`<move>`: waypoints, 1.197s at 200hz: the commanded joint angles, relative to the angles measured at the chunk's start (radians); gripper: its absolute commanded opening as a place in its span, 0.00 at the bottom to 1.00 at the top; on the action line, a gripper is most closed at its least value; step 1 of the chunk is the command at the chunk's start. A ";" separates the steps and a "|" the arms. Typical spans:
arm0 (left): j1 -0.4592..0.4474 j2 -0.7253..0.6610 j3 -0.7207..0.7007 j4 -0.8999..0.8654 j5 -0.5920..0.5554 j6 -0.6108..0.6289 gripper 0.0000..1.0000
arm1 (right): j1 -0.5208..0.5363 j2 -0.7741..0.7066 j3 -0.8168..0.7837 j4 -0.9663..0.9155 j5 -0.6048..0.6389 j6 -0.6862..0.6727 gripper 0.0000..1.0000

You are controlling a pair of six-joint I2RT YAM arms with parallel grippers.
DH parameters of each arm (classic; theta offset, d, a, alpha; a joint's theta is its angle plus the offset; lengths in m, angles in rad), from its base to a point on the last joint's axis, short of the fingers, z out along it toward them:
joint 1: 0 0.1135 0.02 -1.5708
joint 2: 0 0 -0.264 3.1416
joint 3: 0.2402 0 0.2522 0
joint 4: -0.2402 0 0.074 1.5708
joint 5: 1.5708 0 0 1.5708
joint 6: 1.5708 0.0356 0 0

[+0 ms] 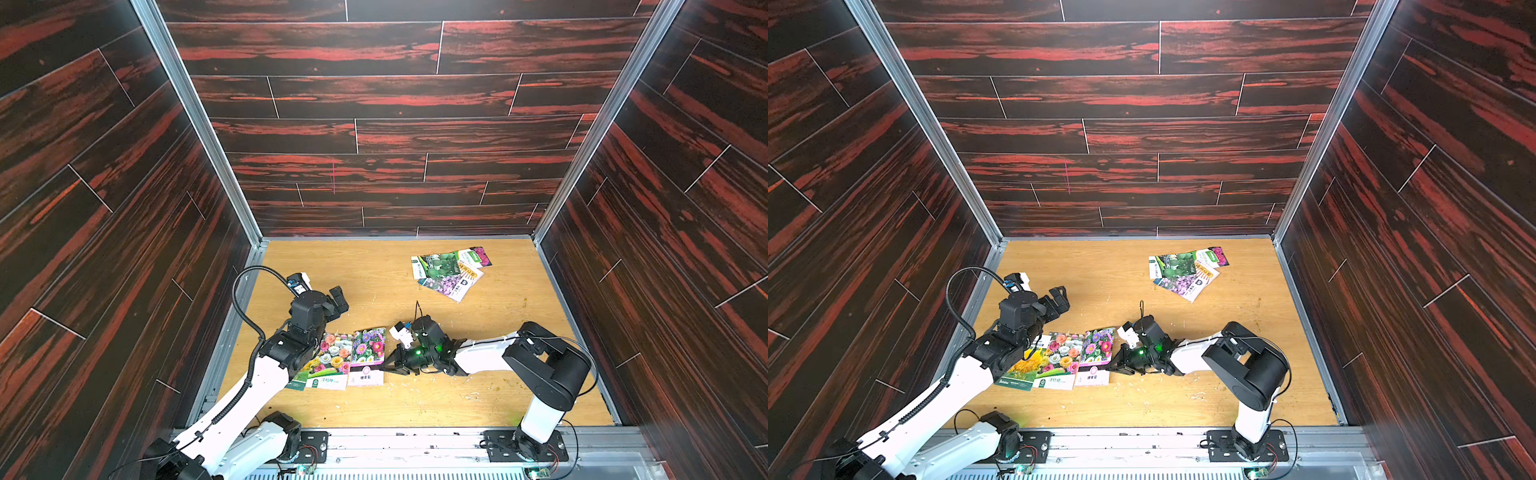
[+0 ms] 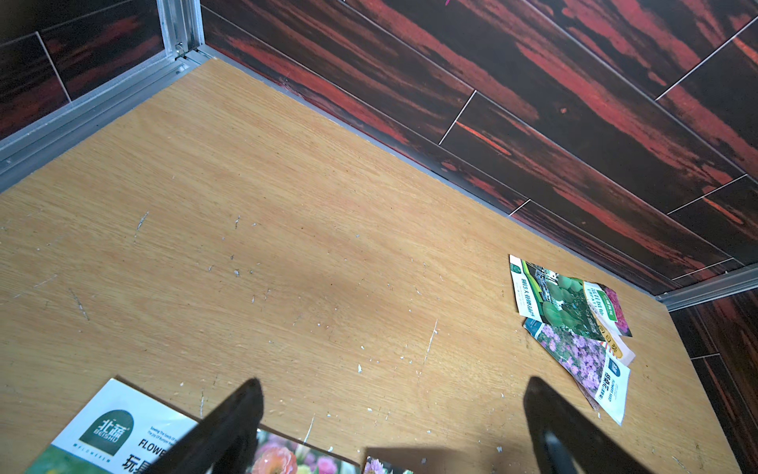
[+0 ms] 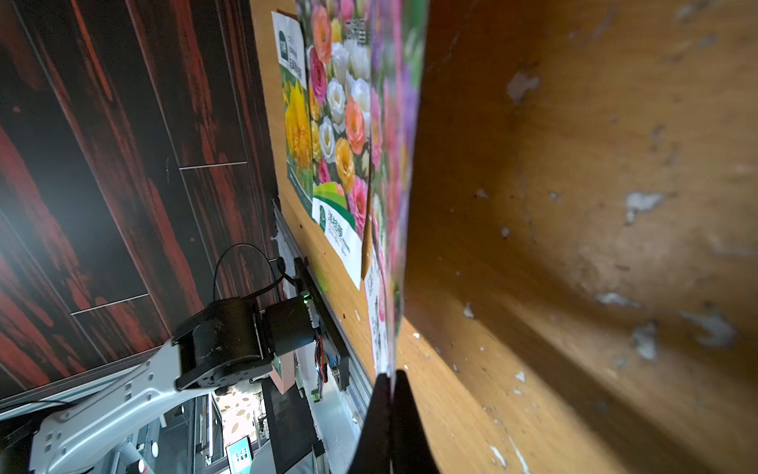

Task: Arrange the seed packets in a row
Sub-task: Place the seed packet at the center of the board.

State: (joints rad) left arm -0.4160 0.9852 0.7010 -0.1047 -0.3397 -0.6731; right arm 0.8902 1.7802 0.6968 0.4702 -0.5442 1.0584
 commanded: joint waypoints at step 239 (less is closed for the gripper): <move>0.006 0.617 0.383 0.100 0.455 0.165 1.00 | -0.568 -0.229 0.222 -0.601 0.365 -0.399 0.80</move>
State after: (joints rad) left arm -0.4156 1.4349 0.9287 -0.0292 -0.0677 -0.5930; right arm 0.4160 1.5478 0.8471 -0.0956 -0.2295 0.7044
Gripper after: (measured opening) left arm 0.999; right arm 0.794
